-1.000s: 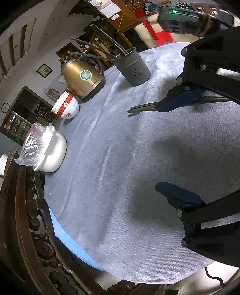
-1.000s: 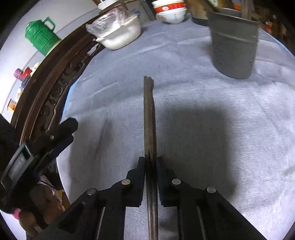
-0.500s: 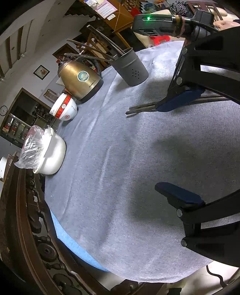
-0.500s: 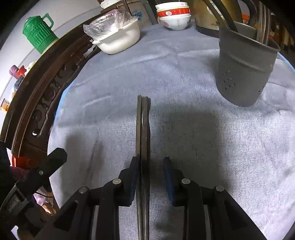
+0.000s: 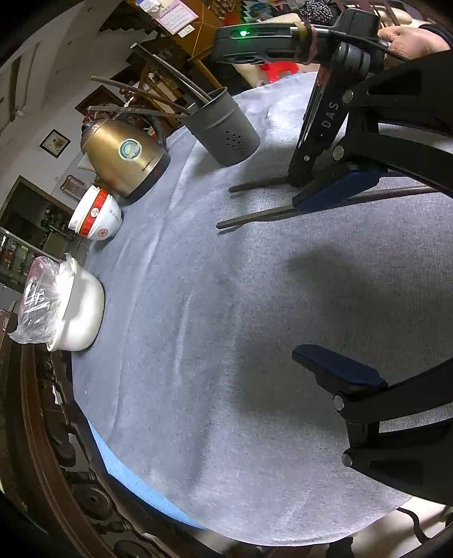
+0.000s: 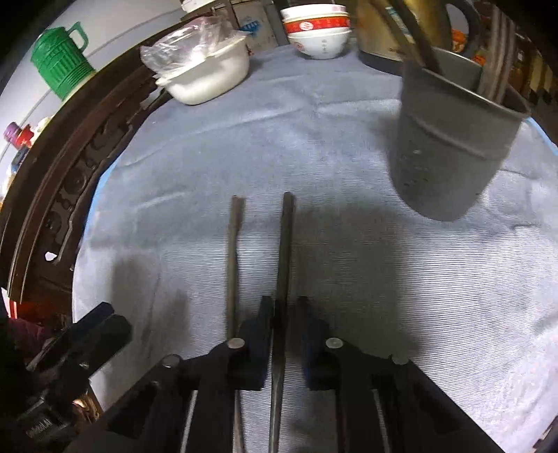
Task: Organize utensils
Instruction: 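Close the left tool on the last chopstick while the right tool holds its chopstick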
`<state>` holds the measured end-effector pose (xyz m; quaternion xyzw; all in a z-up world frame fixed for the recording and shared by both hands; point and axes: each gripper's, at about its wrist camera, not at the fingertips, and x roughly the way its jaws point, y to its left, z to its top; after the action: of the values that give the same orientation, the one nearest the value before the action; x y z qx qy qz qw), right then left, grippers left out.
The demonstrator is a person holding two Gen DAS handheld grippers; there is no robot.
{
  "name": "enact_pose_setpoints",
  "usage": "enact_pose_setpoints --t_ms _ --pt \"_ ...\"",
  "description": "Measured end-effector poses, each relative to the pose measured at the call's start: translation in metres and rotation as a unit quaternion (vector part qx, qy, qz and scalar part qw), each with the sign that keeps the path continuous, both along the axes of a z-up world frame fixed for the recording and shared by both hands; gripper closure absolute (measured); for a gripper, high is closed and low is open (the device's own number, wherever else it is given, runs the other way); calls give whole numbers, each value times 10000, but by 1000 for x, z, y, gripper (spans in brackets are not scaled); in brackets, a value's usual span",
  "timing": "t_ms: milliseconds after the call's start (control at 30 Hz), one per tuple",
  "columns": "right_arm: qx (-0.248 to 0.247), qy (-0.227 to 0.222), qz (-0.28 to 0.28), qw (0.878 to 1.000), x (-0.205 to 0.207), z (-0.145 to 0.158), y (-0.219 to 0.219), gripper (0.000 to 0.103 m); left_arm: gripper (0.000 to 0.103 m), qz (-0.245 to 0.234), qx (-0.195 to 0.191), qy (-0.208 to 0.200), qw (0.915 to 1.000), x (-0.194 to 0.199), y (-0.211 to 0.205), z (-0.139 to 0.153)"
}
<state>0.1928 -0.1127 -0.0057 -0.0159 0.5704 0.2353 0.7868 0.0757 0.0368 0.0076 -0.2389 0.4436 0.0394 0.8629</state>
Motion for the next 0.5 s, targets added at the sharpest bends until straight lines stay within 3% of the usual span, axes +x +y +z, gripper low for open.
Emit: enact_pose_setpoints --t_ms 200,333,500 --pt "-189 10 2 9998 1 0 -20 90 25 -168 -160 206 9995 25 -10 3" --pt "-193 22 -97 9998 3 1 -37 91 25 -359 -55 423 9984 48 -29 2" --pt "-40 60 -137 9999 6 -1 -45 91 33 -417 -58 929 9948 75 -49 -11"
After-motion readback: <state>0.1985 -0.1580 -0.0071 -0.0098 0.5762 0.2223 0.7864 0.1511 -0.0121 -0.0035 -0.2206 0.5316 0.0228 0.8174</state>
